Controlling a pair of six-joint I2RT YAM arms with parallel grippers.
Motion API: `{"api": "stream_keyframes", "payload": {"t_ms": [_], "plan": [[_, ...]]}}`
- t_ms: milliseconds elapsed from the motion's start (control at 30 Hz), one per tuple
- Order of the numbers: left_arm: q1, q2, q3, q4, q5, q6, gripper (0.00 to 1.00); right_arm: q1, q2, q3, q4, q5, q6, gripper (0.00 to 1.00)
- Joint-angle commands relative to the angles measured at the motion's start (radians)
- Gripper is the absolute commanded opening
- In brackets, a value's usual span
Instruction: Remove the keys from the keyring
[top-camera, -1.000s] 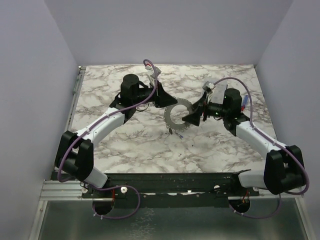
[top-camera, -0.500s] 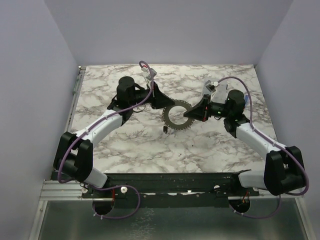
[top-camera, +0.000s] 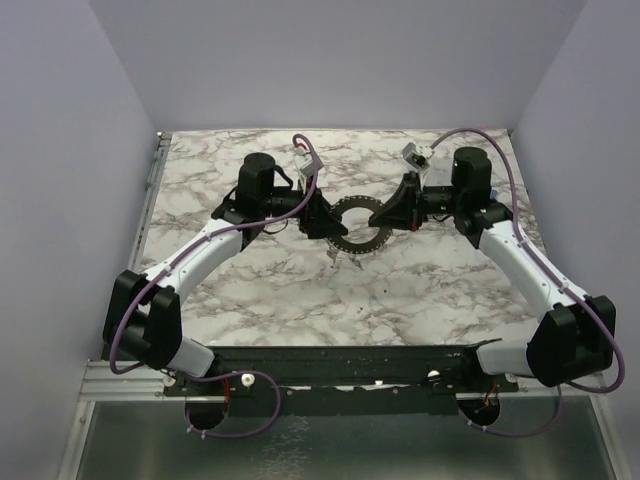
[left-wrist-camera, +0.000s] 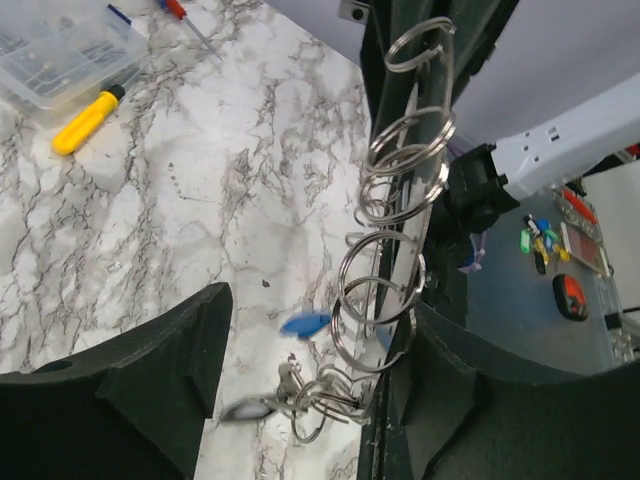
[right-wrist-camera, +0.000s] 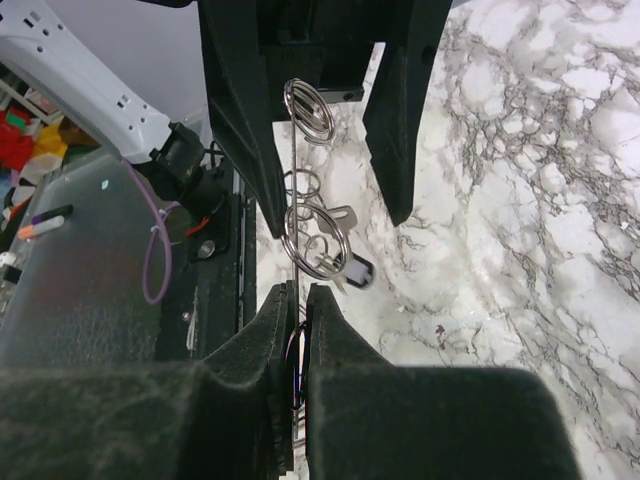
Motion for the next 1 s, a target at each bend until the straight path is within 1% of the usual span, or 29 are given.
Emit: {"api": "stream_keyframes", "payload": {"t_ms": [0, 67, 167, 233, 267, 300, 333, 367, 400, 467, 500, 533, 567, 600, 633, 700, 767, 967], "plan": [[-0.026, -0.017, 0.009, -0.047, 0.080, 0.070, 0.59, 0.023, 0.067, 0.137, -0.430, -0.067, -0.311, 0.01], [-0.034, -0.012, 0.009, -0.047, 0.082, 0.070, 0.47, 0.031, 0.102, 0.193, -0.561, -0.066, -0.409, 0.01], [-0.045, -0.005, 0.009, -0.048, 0.088, 0.067, 0.31, 0.034, 0.141, 0.251, -0.688, -0.062, -0.496, 0.01], [-0.051, 0.000, 0.006, -0.048, 0.093, 0.064, 0.20, 0.036, 0.156, 0.283, -0.748, -0.057, -0.539, 0.01], [-0.054, 0.003, 0.006, -0.048, 0.094, 0.060, 0.12, 0.036, 0.162, 0.298, -0.769, -0.053, -0.554, 0.01], [-0.056, 0.005, 0.006, -0.048, 0.095, 0.051, 0.05, 0.036, 0.163, 0.310, -0.780, -0.049, -0.561, 0.01], [-0.056, 0.009, 0.008, -0.050, 0.088, 0.041, 0.00, 0.036, 0.162, 0.316, -0.775, -0.046, -0.559, 0.01], [-0.055, 0.010, 0.011, -0.050, 0.075, 0.026, 0.00, 0.036, 0.158, 0.316, -0.752, -0.036, -0.536, 0.05], [-0.052, 0.011, 0.015, -0.050, 0.061, 0.016, 0.00, 0.036, 0.151, 0.308, -0.710, -0.034, -0.501, 0.15], [-0.047, 0.009, 0.021, -0.028, 0.039, -0.022, 0.00, 0.035, 0.128, 0.284, -0.609, -0.020, -0.403, 0.53], [-0.041, 0.006, 0.017, 0.011, 0.030, -0.059, 0.00, 0.034, 0.116, 0.263, -0.533, -0.002, -0.334, 0.71], [-0.031, 0.003, 0.006, 0.076, 0.025, -0.126, 0.00, 0.034, 0.104, 0.240, -0.455, 0.020, -0.256, 0.84], [-0.018, 0.000, -0.013, 0.165, 0.023, -0.210, 0.00, 0.033, 0.091, 0.219, -0.387, 0.045, -0.195, 0.92], [-0.003, -0.002, -0.035, 0.264, 0.017, -0.298, 0.00, 0.032, 0.080, 0.201, -0.332, 0.071, -0.151, 0.97], [0.018, -0.002, -0.056, 0.361, 0.006, -0.389, 0.00, 0.029, 0.070, 0.183, -0.280, 0.094, -0.103, 1.00], [0.044, -0.007, -0.098, 0.548, -0.024, -0.533, 0.00, 0.027, 0.054, 0.151, -0.190, 0.123, -0.020, 1.00], [0.056, -0.007, -0.123, 0.660, -0.059, -0.614, 0.00, 0.027, 0.037, 0.097, -0.067, 0.143, 0.075, 1.00], [0.059, 0.011, -0.167, 0.902, -0.128, -0.774, 0.00, 0.026, 0.024, -0.112, 0.419, 0.155, 0.426, 0.99]]}}
